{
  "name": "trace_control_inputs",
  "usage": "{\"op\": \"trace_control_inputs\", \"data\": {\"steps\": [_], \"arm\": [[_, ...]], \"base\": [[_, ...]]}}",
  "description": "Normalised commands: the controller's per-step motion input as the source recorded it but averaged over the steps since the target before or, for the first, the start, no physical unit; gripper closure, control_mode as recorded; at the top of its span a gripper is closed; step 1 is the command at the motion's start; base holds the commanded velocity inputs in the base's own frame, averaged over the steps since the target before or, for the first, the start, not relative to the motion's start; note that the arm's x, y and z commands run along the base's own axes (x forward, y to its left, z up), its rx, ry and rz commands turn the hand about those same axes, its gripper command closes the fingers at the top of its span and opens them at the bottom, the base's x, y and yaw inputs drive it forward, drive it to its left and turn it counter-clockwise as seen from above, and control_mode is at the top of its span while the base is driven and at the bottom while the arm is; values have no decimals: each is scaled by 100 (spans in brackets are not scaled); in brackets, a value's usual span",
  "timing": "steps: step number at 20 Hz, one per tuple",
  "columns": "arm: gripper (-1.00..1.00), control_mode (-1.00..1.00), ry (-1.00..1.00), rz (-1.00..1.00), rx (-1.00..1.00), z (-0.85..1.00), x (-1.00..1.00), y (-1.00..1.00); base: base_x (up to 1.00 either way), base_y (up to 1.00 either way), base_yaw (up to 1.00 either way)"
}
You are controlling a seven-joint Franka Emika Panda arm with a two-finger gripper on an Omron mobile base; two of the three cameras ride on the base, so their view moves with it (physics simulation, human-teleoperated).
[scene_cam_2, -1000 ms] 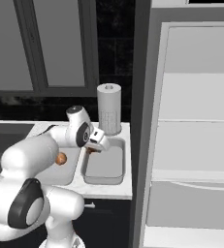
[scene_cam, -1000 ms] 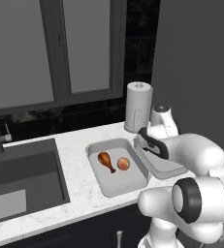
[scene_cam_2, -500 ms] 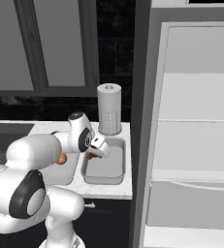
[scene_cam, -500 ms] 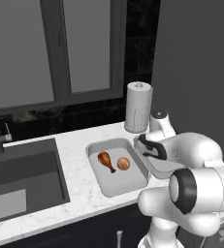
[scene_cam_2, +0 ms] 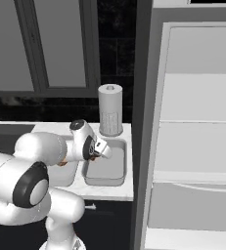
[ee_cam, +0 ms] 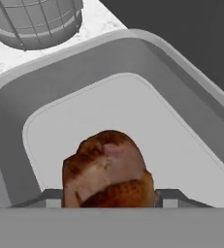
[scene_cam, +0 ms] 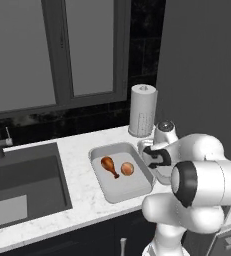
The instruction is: Place one onion and one chicken drumstick in each tupperware on the nearby counter, to pack two identical lunches.
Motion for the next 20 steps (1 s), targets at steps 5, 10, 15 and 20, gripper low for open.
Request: {"op": "trace_control_inputs", "data": {"steps": [5,10,15,20], "arm": [[-100,-100,-17,0,1,-25,43,-3],[-100,-100,0,0,0,33,-10,0],[-100,-100,0,0,0,100,-56,0],[-100,-100,3,3,-6,100,-20,15]], "base": [[0,0,0],[0,0,0],[0,0,0],[0,0,0]]}}
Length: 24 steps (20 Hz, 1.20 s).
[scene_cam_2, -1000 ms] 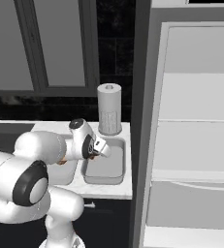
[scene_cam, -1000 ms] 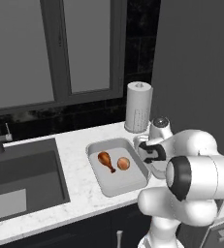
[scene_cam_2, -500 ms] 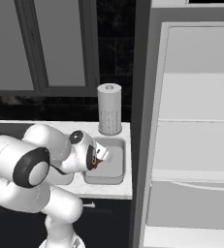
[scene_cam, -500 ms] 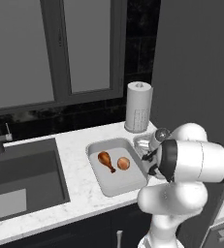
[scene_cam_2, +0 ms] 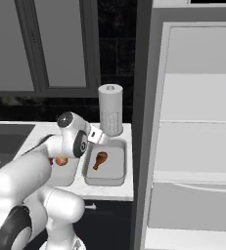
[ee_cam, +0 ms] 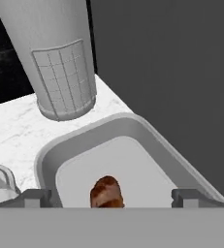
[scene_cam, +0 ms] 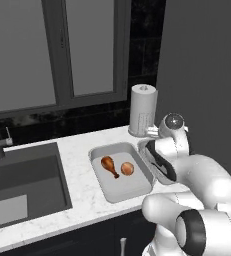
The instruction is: Place one onion and one chicken drumstick in each tupperware on the nearby counter, to pack two identical lunches.
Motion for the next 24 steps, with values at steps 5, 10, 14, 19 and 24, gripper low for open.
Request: {"op": "trace_control_inputs", "data": {"steps": [5,10,14,19,24], "arm": [[-100,-100,12,19,-12,75,-45,56],[-100,-100,10,41,-1,23,-87,72],[-100,-100,9,31,4,30,-91,49],[-100,-100,-10,-1,18,52,-81,-18],[-100,-100,-11,-7,0,21,-85,-4]], "base": [[0,0,0],[0,0,0],[0,0,0],[0,0,0],[0,0,0]]}}
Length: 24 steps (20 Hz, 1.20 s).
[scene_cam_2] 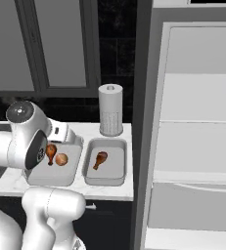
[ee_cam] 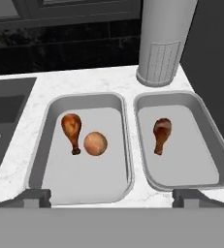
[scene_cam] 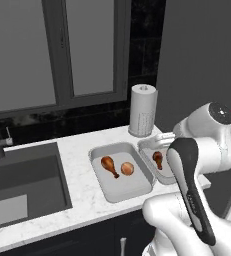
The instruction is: Place one onion and one chicken drumstick in each tupperware on the nearby counter, to pack two identical lunches.
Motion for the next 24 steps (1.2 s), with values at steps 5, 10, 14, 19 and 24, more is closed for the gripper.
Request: {"op": "trace_control_inputs", "data": {"steps": [5,10,14,19,24], "arm": [[-100,100,0,0,-5,10,-72,0],[-100,100,0,0,0,0,0,0],[-100,100,0,0,0,0,0,0],[-100,100,0,0,0,0,0,0],[-100,100,0,0,0,0,0,0]], "base": [[-20,0,0],[-100,-14,-1],[-100,-54,-12],[-50,-89,-17],[13,-98,-7]]}}
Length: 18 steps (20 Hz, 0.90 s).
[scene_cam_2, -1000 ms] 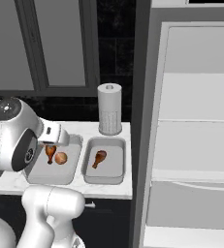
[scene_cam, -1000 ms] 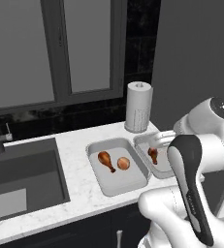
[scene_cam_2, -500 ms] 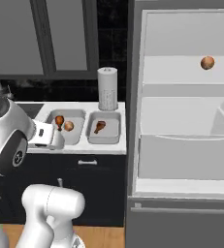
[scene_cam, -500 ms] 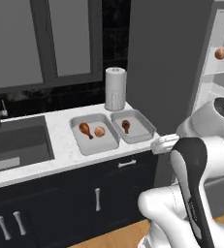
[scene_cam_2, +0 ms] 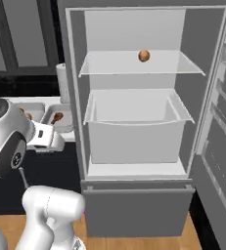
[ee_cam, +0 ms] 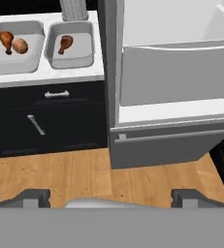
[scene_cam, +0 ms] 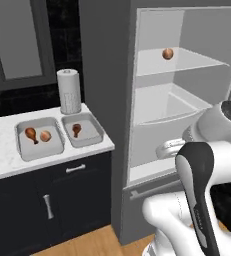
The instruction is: Place one onion and one chicken drumstick in each tupperware on the nearby counter, to pack two identical lunches.
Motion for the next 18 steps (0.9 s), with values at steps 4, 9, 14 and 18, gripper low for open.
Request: {"op": "trace_control_inputs", "data": {"steps": [4,9,14,18], "arm": [[-100,100,0,0,0,0,0,0],[-100,100,0,0,0,0,0,0],[-100,100,0,0,0,0,0,0],[-100,-100,0,0,0,0,39,0]], "base": [[45,-97,0],[57,-65,0],[87,-15,0],[41,-2,0]]}}
